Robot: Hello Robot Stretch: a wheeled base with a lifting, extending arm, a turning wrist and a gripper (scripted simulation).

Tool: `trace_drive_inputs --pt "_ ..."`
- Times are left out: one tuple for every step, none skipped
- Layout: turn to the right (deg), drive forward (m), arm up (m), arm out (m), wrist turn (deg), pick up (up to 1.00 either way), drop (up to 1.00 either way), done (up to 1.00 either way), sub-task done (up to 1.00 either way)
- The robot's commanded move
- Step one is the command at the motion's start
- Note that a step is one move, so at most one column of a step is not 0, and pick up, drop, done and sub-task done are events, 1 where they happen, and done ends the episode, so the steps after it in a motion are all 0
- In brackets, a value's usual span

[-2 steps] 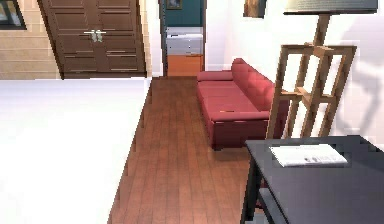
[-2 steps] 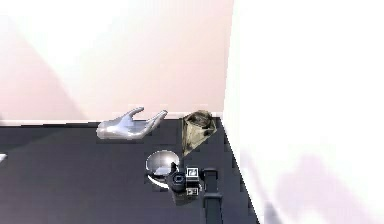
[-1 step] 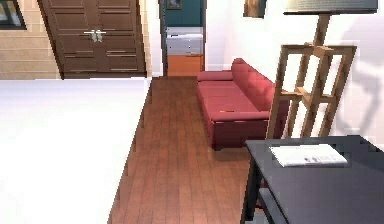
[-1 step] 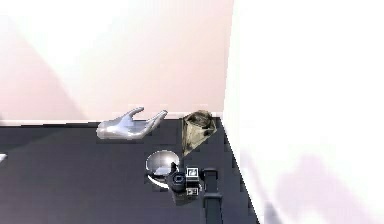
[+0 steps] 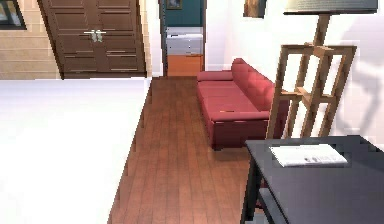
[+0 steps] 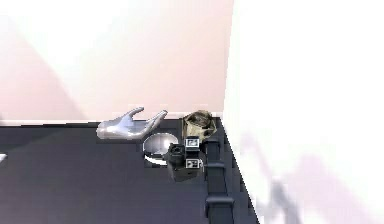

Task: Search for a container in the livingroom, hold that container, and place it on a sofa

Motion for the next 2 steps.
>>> trace_drive_inputs --pt "0.0 0.00 0.18 0.00 0.0 0.00 0.00 0.00 0.00" --pt "0.0 0.00 0.00 0.00 -45.0 0.00 0.00 0.00 0.00"
